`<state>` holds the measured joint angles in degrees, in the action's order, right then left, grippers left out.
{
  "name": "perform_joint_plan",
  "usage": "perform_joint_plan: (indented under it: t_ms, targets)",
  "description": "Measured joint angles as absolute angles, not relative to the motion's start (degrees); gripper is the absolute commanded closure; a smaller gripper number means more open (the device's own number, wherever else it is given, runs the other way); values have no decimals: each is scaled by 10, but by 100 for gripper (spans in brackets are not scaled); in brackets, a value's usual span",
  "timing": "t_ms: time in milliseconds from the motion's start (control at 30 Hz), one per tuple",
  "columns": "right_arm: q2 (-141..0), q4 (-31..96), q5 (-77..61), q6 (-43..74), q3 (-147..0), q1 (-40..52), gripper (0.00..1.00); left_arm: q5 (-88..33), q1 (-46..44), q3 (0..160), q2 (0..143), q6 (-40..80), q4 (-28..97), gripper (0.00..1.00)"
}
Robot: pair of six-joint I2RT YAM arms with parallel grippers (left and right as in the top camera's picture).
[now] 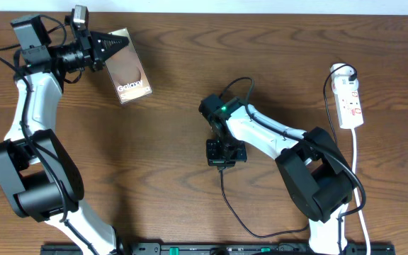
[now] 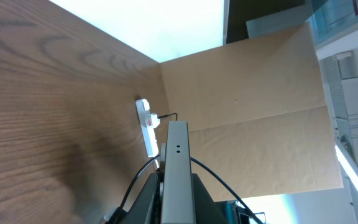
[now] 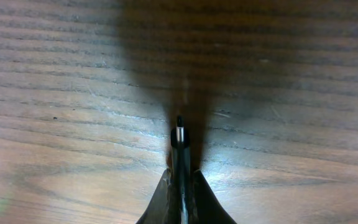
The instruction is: Plug charger to phone and switch on socket
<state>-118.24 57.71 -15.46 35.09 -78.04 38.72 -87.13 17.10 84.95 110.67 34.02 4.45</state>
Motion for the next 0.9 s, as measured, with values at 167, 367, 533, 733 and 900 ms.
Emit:
perform_joint_plan:
  t_ms: [167,367,533,733,900]
  targets:
    - [-1182,576,-155,354,-779,387,99,-871,171,849,1107,340,44,92]
    - [-1178,575,-161,357,-771,387,99,-871,171,849,1107,340,44,93]
    - [-1176,576,-169,358,-765,387,99,-871,171,849,1107,340,44,93]
    - [-1176,576,-173,358,-764,387,99,-871,171,849,1107,340,44,93]
    - [-1177,576,-180,358,-763,384,99,-871,171,849,1107,340,44,93]
